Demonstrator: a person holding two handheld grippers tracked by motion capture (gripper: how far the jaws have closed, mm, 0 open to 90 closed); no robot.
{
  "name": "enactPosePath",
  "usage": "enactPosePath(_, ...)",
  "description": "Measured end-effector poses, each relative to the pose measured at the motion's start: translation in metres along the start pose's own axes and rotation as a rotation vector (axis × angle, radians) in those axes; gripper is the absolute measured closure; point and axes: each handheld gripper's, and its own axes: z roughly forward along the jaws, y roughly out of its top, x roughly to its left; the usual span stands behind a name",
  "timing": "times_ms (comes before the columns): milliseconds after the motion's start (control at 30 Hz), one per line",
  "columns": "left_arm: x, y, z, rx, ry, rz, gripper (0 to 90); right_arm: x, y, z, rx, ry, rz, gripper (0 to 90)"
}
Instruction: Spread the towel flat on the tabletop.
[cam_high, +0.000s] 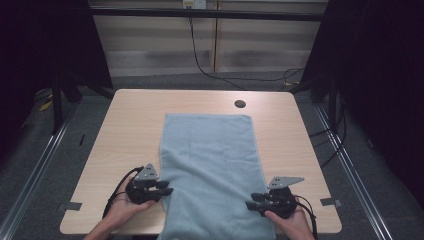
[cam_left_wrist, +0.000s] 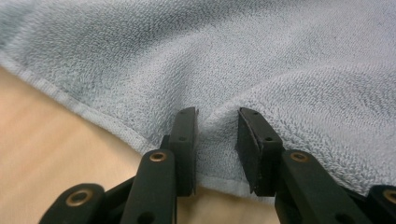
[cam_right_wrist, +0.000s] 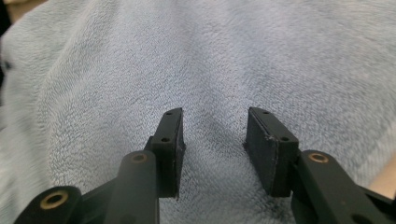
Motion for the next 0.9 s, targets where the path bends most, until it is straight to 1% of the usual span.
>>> enactPosePath(133,-0.005,-0.014,-0.013,-0.002,-0.044,-0.023,67.1,0.016,-0.004,0.000,0.022,0.023,-0.027,56.5)
enactPosePath(167,-0.007,-0.016,-0.016,0.000,-0.042,-0.031,66.9,0.019,-0.004,0.001,0.020,0.025,-0.042,53.1)
enactPosePath(200,-0.009,-0.018,-0.017,-0.003,-0.039,-0.046,66.9,0.021,-0.004,0.002,0.026,0.038,-0.044,48.5)
enactPosePath(233,-0.009,-0.020,-0.019,-0.006,-0.058,-0.074,66.0,0.023,-0.003,0.002,0.026,0.040,-0.057,48.4)
enactPosePath(267,-0.008,-0.020,-0.021,-0.007,-0.060,-0.084,64.7,0.025,0.000,0.003,0.009,0.031,-0.078,48.4)
enactPosePath(300,-0.007,-0.019,-0.022,-0.030,-0.046,-0.086,64.5,0.024,0.003,0.003,-0.006,0.035,-0.084,48.4)
enactPosePath(333,-0.002,-0.015,-0.024,-0.047,-0.046,-0.095,63.5,0.021,0.008,0.002,-0.034,0.040,-0.080,49.2)
enactPosePath(367,0.001,-0.012,-0.024,-0.061,-0.046,-0.109,63.0,0.018,0.014,0.002,-0.053,0.036,-0.072,49.8)
enactPosePath(400,0.009,-0.005,-0.023,-0.076,-0.034,-0.112,62.1,0.014,0.018,0.002,-0.062,0.027,-0.072,49.9)
enactPosePath(433,0.015,0.001,-0.021,-0.082,-0.025,-0.116,61.4,0.005,0.026,0.003,-0.072,0.005,-0.069,50.5)
enactPosePath(467,0.023,0.007,-0.018,-0.077,-0.018,-0.122,60.9,-0.002,0.034,0.005,-0.083,-0.010,-0.061,51.0)
enactPosePath(533,0.035,0.018,-0.011,-0.086,0.006,-0.135,60.3,-0.019,0.049,0.010,-0.093,-0.026,-0.037,51.2)
enactPosePath(567,0.044,0.026,-0.005,-0.092,0.010,-0.142,60.1,-0.026,0.054,0.012,-0.097,-0.038,-0.029,51.6)
enactPosePath(600,0.051,0.032,-0.001,-0.109,0.012,-0.166,59.8,-0.035,0.063,0.015,-0.110,-0.049,-0.015,51.9)
enactPosePath(633,0.056,0.036,0.002,-0.114,0.006,-0.184,59.6,-0.043,0.070,0.019,-0.122,-0.057,-0.001,51.9)
enactPosePath(700,0.068,0.046,0.011,-0.119,0.019,-0.198,59.1,-0.056,0.082,0.026,-0.129,-0.075,0.018,51.8)
enactPosePath(733,0.072,0.048,0.014,-0.126,0.033,-0.197,58.9,-0.061,0.086,0.030,-0.128,-0.088,0.023,51.3)
enactPosePath(767,0.076,0.049,0.018,-0.110,0.045,-0.209,58.3,-0.066,0.090,0.035,-0.124,-0.094,0.030,49.6)
enactPosePath(800,0.078,0.049,0.021,-0.096,0.073,-0.215,57.7,-0.069,0.092,0.040,-0.119,-0.095,0.040,47.7)
enactPosePath(833,0.080,0.046,0.024,-0.095,0.072,-0.222,57.3,-0.073,0.093,0.044,-0.116,-0.098,0.042,46.7)
enactPosePath(867,0.081,0.042,0.026,-0.095,0.061,-0.236,57.3,-0.075,0.093,0.048,-0.109,-0.103,0.050,47.2)
enactPosePath(900,0.080,0.039,0.028,-0.083,0.058,-0.231,57.2,-0.077,0.091,0.052,-0.099,-0.100,0.054,47.6)
